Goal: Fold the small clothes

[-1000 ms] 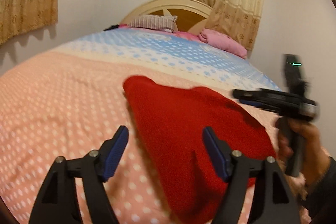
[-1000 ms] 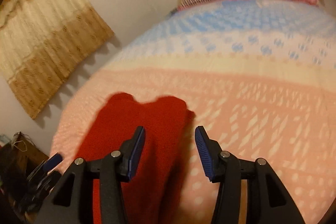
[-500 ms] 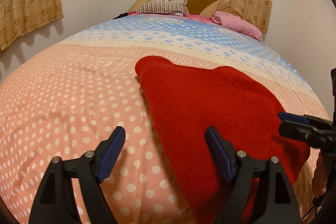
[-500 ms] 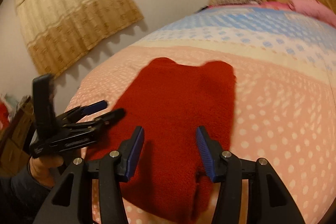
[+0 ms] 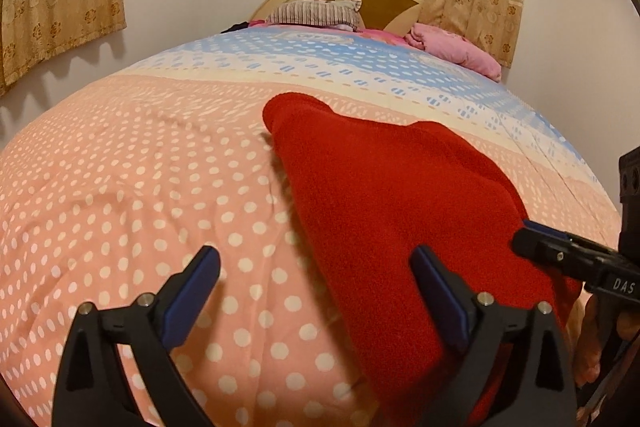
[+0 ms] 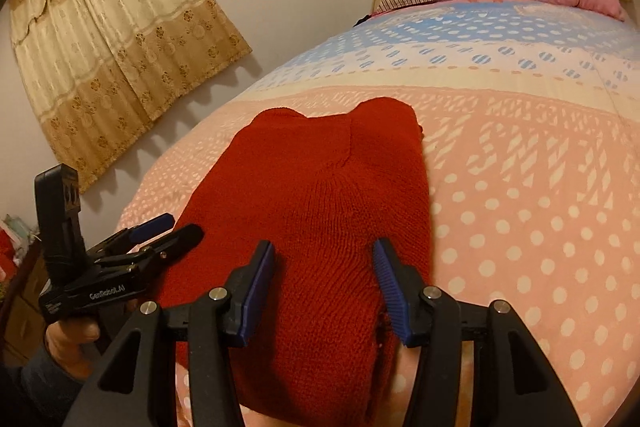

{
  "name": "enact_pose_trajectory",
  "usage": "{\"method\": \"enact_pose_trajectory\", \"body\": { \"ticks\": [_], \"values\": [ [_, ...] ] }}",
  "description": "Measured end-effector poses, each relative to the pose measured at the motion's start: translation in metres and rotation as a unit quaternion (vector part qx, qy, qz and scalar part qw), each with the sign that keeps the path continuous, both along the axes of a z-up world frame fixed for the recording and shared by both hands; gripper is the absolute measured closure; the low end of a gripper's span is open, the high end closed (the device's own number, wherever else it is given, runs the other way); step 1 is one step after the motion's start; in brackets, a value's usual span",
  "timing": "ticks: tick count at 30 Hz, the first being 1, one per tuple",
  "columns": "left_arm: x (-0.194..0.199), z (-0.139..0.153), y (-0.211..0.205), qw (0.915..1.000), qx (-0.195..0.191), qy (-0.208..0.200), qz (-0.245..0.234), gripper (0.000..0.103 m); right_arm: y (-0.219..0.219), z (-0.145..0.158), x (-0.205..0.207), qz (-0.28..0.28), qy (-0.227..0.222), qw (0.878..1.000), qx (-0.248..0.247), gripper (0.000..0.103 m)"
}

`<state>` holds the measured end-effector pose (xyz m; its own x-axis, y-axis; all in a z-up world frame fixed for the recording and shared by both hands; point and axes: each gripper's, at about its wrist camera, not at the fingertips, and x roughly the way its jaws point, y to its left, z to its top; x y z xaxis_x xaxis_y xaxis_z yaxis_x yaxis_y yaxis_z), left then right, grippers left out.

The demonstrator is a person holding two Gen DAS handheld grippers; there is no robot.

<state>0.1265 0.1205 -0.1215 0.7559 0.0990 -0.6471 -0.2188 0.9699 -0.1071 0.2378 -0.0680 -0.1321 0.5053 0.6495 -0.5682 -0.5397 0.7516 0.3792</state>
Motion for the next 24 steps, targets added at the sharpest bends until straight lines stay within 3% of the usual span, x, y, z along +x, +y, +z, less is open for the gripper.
{"method": "enact_pose_trajectory", "body": {
  "ticks": [4, 6, 15, 24],
  "values": [
    [-0.015, 0.014, -0.004, 1.0000, -0.001, -0.007, -0.006, 0.004, 0.001, 0.020, -0.019, -0.027, -0.025, 0.999, -0.012, 0.048],
    [-0.024, 0.024, -0.006, 0.9997, 0.001, -0.022, -0.008, 0.004, 0.001, 0.030, -0.033, -0.045, -0.047, 0.998, -0.020, 0.042],
    [-0.048, 0.068, -0.017, 0.9963, 0.010, -0.082, -0.024, 0.001, 0.011, 0.075, -0.091, -0.105, -0.137, 0.982, -0.074, 0.041],
    [-0.058, 0.084, -0.017, 0.9937, 0.009, -0.108, -0.028, 0.001, 0.015, 0.093, -0.115, -0.115, -0.160, 0.978, -0.075, 0.040]
  ]
}}
